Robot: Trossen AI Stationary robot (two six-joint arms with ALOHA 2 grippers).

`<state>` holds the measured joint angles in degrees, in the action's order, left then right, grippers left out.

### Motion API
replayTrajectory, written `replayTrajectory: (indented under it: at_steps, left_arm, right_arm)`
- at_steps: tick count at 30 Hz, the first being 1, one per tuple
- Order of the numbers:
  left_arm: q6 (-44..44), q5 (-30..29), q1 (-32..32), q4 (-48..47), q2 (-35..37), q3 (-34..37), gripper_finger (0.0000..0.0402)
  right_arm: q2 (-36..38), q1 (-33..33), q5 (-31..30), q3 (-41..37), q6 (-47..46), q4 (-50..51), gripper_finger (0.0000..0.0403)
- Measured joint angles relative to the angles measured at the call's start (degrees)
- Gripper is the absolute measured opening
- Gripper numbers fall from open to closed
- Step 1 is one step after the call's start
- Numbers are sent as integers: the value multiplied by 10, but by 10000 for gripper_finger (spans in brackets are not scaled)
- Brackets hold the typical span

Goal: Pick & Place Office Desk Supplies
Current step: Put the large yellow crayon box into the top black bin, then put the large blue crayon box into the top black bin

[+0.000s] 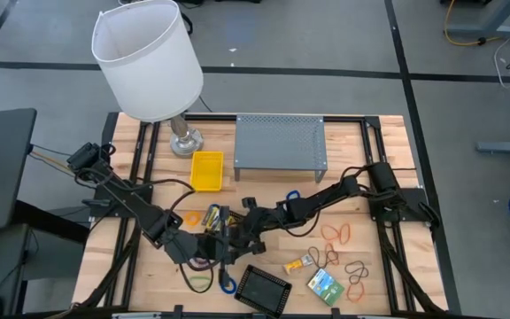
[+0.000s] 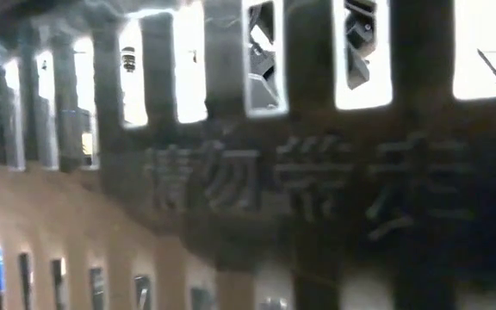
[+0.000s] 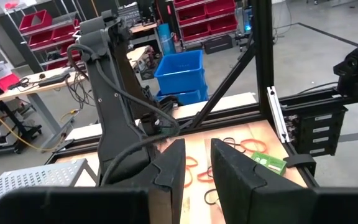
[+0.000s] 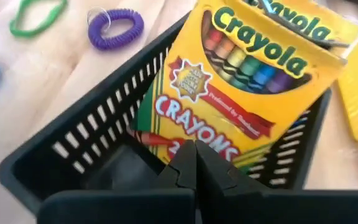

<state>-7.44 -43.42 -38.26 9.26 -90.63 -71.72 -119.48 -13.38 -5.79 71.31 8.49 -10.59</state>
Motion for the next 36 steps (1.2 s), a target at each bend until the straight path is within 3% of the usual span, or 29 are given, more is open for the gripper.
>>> replayTrajectory:
  at_steps: [10,14,18,21,24,29,36]
  left_arm:
    - [-28,-55,-32,-4,0,0,85]
    - [-9,-81,-55,-49,0,0,85]
    - [48,-30,-69,-66,0,16,85]
    - [61,38,-72,23,0,68,85]
    - [42,80,-72,182,-1,145,85]
    - [22,78,-71,345,20,279,85]
    - [92,46,-71,393,102,427,85]
  right_arm:
    - [20,-18,-32,2,42,-10,0]
    - [51,-37,-51,2,65,16,0]
    - [86,-60,-62,2,79,35,0]
    - [106,-80,-62,2,76,46,0]
    - [124,-105,-62,2,63,57,0]
    - [155,-155,-60,3,30,122,0]
    - [204,-205,-52,3,-60,347,22]
